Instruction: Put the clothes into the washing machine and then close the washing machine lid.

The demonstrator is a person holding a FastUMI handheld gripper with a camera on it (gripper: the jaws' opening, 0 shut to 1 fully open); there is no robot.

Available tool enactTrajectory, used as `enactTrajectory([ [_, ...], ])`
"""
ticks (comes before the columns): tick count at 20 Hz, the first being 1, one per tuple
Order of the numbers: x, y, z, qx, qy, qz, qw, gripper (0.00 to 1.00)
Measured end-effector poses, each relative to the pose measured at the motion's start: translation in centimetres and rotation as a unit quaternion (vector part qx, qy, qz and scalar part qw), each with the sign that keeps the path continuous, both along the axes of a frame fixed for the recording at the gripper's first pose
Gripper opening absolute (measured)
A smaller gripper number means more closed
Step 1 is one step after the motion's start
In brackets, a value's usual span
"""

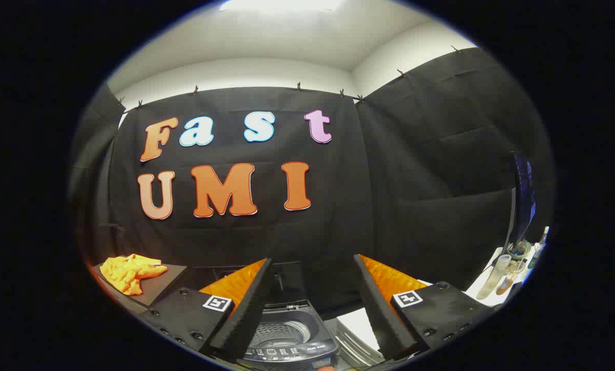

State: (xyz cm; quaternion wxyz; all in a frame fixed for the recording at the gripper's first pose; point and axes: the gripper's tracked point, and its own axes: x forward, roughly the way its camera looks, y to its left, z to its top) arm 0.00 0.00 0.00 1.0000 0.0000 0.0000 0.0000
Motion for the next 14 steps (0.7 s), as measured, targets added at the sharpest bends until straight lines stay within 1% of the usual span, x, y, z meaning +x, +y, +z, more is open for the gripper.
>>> enactTrajectory([
  [2,-0.2,-0.27,0.49,-0.009,-0.006,-0.005,1.0,0.97],
  [4,-0.3,0.15,0.52,-0.006,-0.007,0.0,1.0,0.97],
  [14,-0.87,0.17,0.28,-0.013,-0.003,0.001,1.0,0.97],
])
